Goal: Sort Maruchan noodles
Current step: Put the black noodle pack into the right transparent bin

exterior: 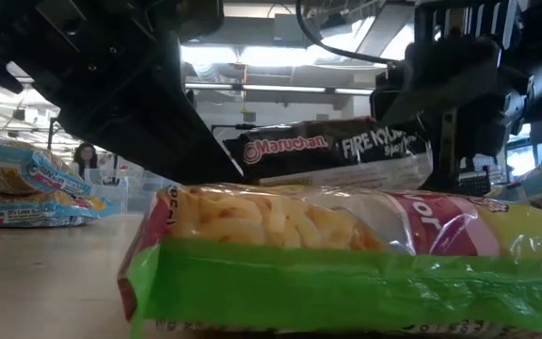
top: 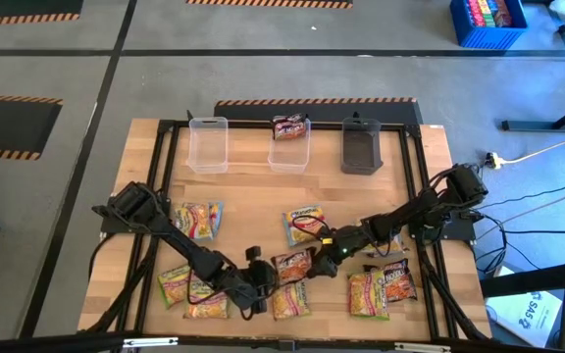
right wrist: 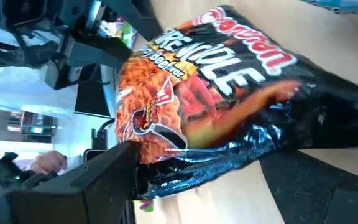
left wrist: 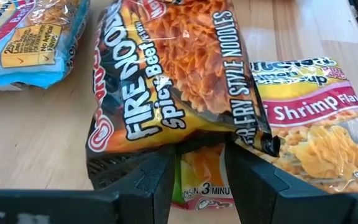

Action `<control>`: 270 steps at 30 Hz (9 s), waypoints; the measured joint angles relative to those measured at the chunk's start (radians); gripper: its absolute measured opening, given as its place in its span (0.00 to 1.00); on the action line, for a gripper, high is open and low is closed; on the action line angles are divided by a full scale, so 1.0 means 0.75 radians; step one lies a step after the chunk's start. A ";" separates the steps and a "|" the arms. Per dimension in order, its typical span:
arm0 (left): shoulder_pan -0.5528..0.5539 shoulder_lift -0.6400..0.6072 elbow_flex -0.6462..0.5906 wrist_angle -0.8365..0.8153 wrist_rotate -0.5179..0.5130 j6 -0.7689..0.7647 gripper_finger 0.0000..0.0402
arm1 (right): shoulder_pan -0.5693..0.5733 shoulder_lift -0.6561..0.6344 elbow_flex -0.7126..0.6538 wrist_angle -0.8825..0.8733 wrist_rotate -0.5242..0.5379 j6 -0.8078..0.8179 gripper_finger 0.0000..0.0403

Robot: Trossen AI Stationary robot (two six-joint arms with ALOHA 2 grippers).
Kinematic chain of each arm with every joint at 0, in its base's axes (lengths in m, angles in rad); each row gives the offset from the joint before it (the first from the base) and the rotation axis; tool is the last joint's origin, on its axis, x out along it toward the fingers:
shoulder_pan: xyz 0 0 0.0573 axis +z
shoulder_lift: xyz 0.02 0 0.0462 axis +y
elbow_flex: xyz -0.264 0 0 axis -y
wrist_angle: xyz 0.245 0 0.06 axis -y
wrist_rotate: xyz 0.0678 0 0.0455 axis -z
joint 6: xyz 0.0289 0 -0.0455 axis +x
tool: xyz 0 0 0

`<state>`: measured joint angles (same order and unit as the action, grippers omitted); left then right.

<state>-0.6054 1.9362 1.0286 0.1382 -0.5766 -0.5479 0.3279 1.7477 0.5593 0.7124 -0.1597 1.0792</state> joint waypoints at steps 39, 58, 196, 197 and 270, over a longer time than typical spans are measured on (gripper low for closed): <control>-0.005 -0.359 -0.056 -0.374 -0.007 -0.021 0.33 | -0.002 0.000 0.010 -0.005 0.227 -0.373 0.07; 0.097 -0.699 -0.428 0.278 -0.064 0.146 0.33 | -0.004 -0.015 0.042 -0.005 0.327 -0.809 0.07; 1.650 0.254 1.069 -1.110 0.881 1.323 0.51 | -0.133 -0.709 -0.241 -0.599 0.722 -1.135 0.46; 1.643 0.254 1.095 -1.135 0.881 1.318 0.51 | -0.133 -0.709 -0.241 -0.599 0.722 -1.135 0.46; 0.426 -0.695 -0.307 -0.158 0.323 0.151 0.51 | 0.313 -0.709 0.150 -1.931 0.158 -0.432 0.21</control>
<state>-0.2859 1.4151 0.7986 0.0200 -0.3340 -0.4347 0.5629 1.2158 0.6718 -0.7359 -0.0411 0.7552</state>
